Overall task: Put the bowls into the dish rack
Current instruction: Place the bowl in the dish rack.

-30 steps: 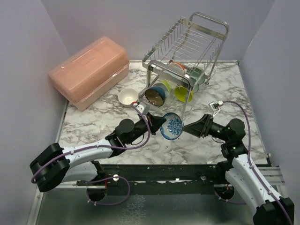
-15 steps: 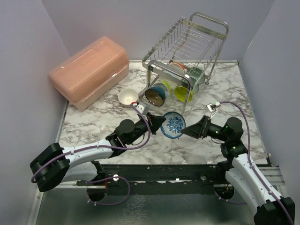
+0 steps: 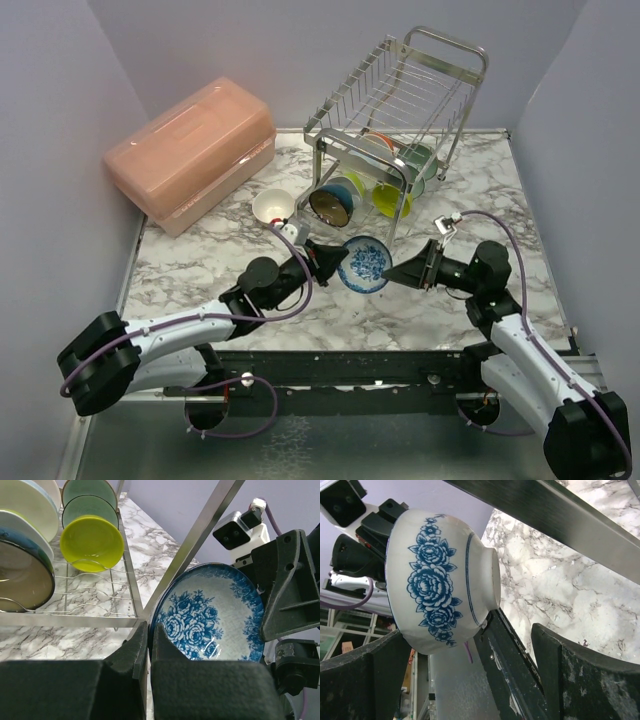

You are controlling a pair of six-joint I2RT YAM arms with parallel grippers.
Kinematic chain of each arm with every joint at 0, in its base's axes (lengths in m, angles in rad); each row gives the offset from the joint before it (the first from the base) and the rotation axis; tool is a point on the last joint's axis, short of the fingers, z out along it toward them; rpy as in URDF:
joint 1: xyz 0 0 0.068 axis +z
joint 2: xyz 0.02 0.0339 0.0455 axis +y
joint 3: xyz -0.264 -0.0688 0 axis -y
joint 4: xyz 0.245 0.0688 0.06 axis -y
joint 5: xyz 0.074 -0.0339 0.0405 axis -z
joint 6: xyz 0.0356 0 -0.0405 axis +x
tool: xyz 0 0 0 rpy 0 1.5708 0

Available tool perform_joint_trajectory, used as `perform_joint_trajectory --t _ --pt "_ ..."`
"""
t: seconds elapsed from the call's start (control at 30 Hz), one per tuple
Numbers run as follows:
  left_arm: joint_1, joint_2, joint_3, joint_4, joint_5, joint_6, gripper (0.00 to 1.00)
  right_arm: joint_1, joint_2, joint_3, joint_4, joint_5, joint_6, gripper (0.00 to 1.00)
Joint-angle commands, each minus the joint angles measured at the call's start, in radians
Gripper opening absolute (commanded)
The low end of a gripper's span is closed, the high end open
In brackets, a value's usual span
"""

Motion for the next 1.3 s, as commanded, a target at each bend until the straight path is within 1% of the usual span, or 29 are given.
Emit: perform_joint_trajectory --t 0.0,0.2,0.33,0.37,0.5,0.57,0.63,0.77,0.83,0.93,1.03,1.1,1.13,1.17,1.23,1.27 --pt "-0.015 0.020 0.034 0.141 0.090 -0.055 0.00 0.000 0.028 0.028 0.104 -0.029 0.037 0.97" --pt "-0.015 0.072 0.051 0.141 0.118 -0.062 0.00 0.002 0.046 0.051 0.129 -0.071 0.041 0.96" --pt "-0.018 0.094 0.064 0.141 0.126 -0.061 0.00 0.007 0.046 0.060 0.109 -0.072 0.035 0.92" --pt "-0.018 0.097 0.065 0.141 0.124 -0.059 0.00 0.007 0.046 0.060 0.106 -0.074 0.035 0.90" --pt "-0.018 0.103 0.066 0.141 0.107 -0.044 0.00 0.009 0.044 0.058 0.090 -0.078 0.033 0.76" --pt "-0.018 0.100 0.064 0.141 0.098 -0.038 0.00 0.009 0.044 0.063 0.075 -0.081 0.028 0.74" --pt "-0.018 0.094 0.061 0.141 0.098 -0.034 0.00 0.009 0.047 0.072 0.038 -0.079 0.016 0.75" --pt "-0.018 0.082 0.055 0.141 0.057 -0.014 0.00 0.009 0.061 0.110 -0.129 -0.050 -0.043 0.88" --pt "-0.018 0.078 0.053 0.141 0.050 -0.005 0.00 0.009 0.069 0.115 -0.174 -0.050 -0.060 0.92" --pt "-0.018 0.077 0.053 0.141 0.048 -0.002 0.00 0.010 0.063 0.097 -0.160 -0.061 -0.045 0.94" --pt "-0.018 0.083 0.055 0.141 0.047 -0.001 0.00 0.010 0.060 0.090 -0.132 -0.078 -0.021 0.91" --pt "-0.018 0.083 0.053 0.141 0.045 -0.004 0.00 0.010 0.066 0.096 -0.123 -0.095 -0.020 0.85" --pt "-0.018 0.083 0.053 0.141 0.042 -0.007 0.00 0.010 0.068 0.102 -0.123 -0.099 -0.024 0.80" --pt "-0.018 0.084 0.053 0.141 0.039 -0.010 0.00 0.011 0.069 0.108 -0.129 -0.099 -0.030 0.72" --pt "-0.018 0.084 0.051 0.141 0.035 -0.008 0.00 0.011 0.068 0.120 -0.145 -0.090 -0.042 0.50" --pt "-0.018 0.085 0.051 0.141 0.032 -0.008 0.00 0.011 0.068 0.124 -0.152 -0.087 -0.049 0.42"
